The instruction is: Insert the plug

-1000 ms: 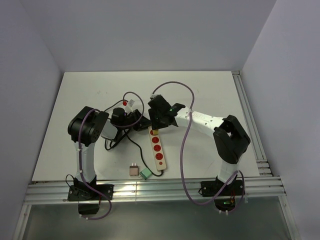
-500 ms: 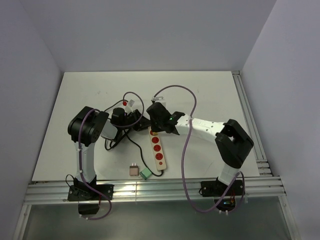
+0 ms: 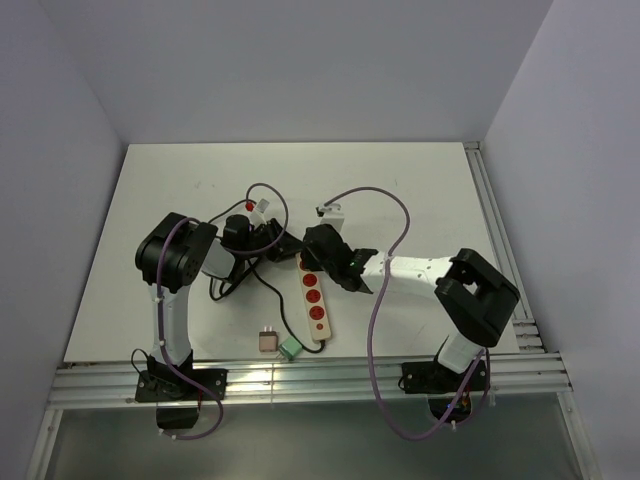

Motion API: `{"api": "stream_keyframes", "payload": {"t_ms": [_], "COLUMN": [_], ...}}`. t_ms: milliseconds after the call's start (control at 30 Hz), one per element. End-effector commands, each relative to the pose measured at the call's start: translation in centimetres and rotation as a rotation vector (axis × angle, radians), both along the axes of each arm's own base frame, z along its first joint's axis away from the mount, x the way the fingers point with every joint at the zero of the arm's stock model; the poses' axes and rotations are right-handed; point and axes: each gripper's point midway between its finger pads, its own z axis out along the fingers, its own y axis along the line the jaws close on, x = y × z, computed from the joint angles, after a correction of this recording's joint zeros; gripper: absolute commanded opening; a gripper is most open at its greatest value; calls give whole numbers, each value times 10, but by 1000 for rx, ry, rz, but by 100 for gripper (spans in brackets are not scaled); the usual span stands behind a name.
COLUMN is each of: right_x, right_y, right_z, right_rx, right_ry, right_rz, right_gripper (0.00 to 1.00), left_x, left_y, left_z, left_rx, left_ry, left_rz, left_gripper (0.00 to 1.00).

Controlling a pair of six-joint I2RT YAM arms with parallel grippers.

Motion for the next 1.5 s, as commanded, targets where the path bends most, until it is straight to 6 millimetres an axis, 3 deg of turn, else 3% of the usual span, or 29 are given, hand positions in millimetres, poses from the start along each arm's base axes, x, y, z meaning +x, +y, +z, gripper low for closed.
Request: {"api": "stream_keyframes", "payload": {"t_ms": [0,67,300,433,633,800,1033,1200,1333,1467], "right_x": [-114,-128,-141,-115,-53,-27,-26,-19,-4,7], "right_y": [-77,-89,-88,-77,-43,-43,-51,-47,-36,-32], "right_z": [-144,-153,-164,-139,-70,-58,-65,-52,-27,-5], "right_rx": [-275,-276,-269,-223,-233,-233,-215,-198,-172,-154], "right_ry": [494,523,532,391,201,170,174,160,126,99], "right_rz": [60,46,46,50,94,104,100,98,109,111], "right_gripper": [0,0,0,0,0,0,0,9,21,56], "left_x": [-35,-35,-33,-28,-14,8,41,54,56,50], "left_y": [-9,-9,-7,-5,-3,9,27,32,34,41], "left_z": [-16,-15,-12,-7,5,19,54,91,121,143], "left_rx": [23,21,32,38,19,16,-23,-67,-87,-73], "left_ry": [101,101,93,85,71,46,-16,-73,-126,-167], "left_rz": [-120,-119,-117,-107,-87,-40,15,31,39,84], "left_gripper": [36,36,36,38,39,42,48,49,49,49]}}
